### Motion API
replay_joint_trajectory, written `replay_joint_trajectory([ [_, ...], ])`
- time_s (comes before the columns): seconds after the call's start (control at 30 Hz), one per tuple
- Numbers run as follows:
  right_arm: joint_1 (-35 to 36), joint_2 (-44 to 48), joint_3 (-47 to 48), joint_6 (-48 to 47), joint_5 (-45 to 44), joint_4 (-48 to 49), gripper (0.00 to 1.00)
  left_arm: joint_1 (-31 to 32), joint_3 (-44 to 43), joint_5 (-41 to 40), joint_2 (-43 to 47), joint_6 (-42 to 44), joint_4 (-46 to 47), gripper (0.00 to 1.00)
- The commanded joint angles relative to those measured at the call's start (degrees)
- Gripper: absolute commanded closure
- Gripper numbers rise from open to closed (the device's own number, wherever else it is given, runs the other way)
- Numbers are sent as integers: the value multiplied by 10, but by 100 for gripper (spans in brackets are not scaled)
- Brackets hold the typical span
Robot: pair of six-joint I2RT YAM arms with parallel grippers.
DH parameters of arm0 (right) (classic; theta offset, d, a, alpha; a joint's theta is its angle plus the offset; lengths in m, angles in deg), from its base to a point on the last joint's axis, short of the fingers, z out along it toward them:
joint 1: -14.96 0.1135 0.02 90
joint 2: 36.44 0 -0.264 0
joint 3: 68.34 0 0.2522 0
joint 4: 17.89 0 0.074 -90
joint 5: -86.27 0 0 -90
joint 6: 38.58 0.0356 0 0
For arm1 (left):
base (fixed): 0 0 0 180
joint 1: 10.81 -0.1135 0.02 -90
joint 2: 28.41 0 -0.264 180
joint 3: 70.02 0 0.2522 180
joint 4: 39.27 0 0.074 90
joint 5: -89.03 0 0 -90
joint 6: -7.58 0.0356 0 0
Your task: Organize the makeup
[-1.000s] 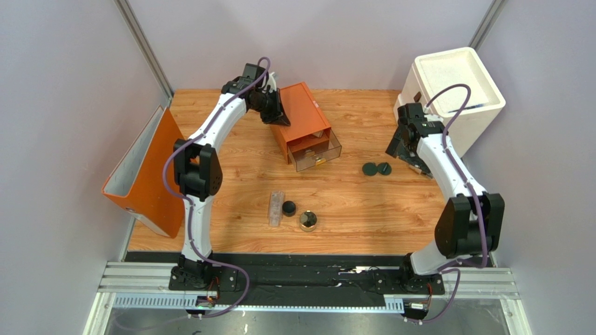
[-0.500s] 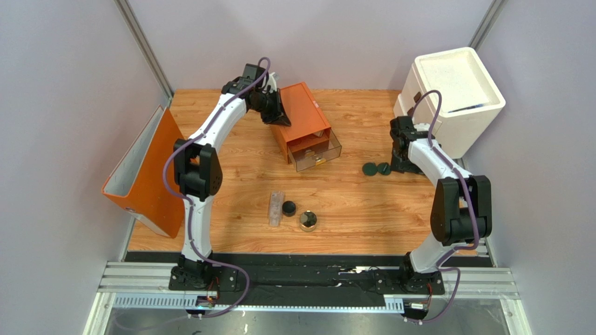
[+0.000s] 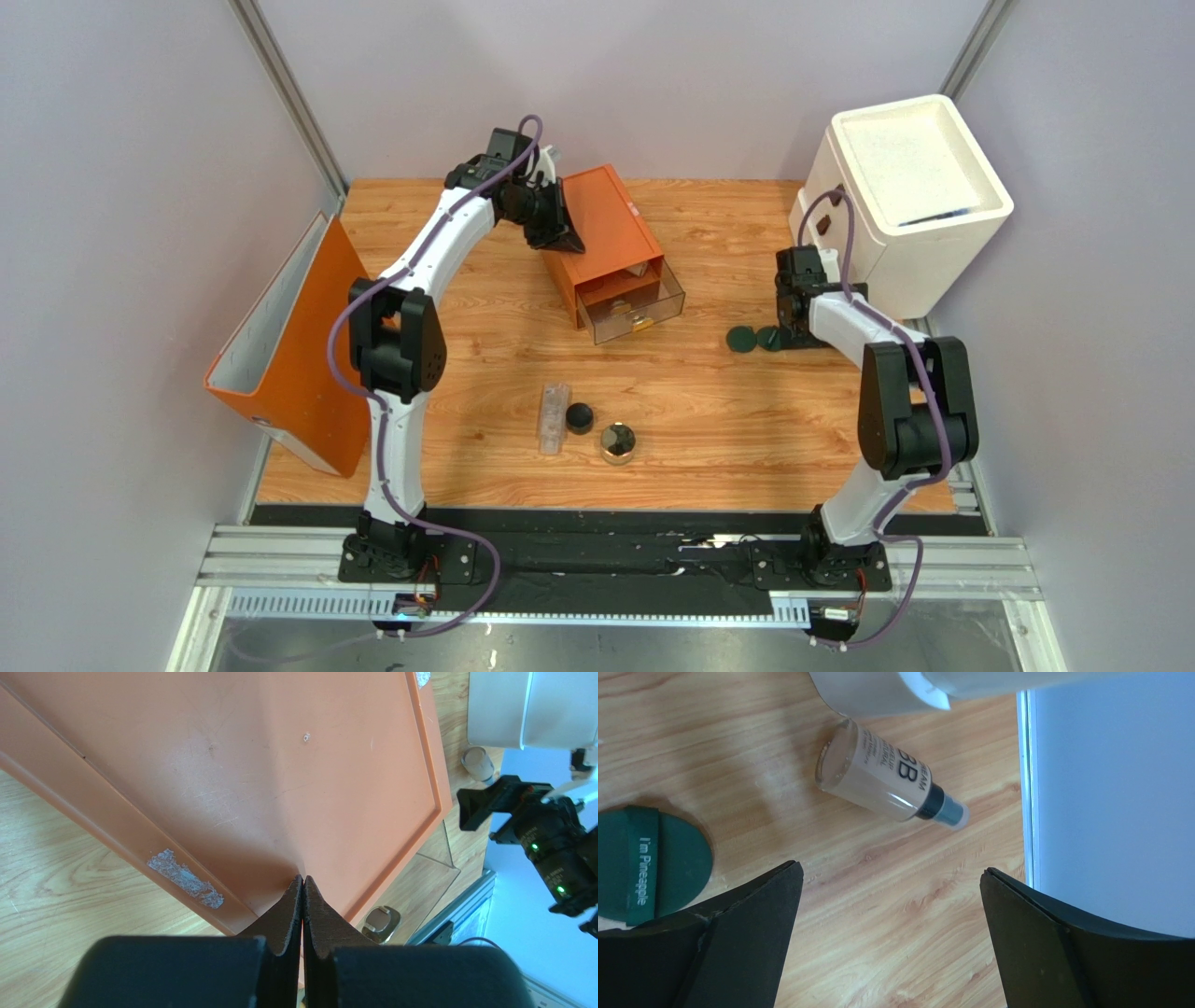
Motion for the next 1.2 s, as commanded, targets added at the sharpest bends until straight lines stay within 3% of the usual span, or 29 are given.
replay_joint_trajectory([
  [0.0,-1,-41,6,-50,-23,75,0,3,30,-39,-46,31,-64,100],
  [0.43,-17,-112,49,-69,-12,106,0,3,30,-34,-50,34,-64,100],
  [0.6,-21,-128,74,-79,25,83,0,3,25,-35,-50,36,-64,100],
  [0.93,-42,-150,112,-75,204,-42,1,3,12,-36,-54,40,-72,100],
  [1.17,-42,-138,100,-62,186,-59,3,3,15,-34,-53,39,-71,100],
])
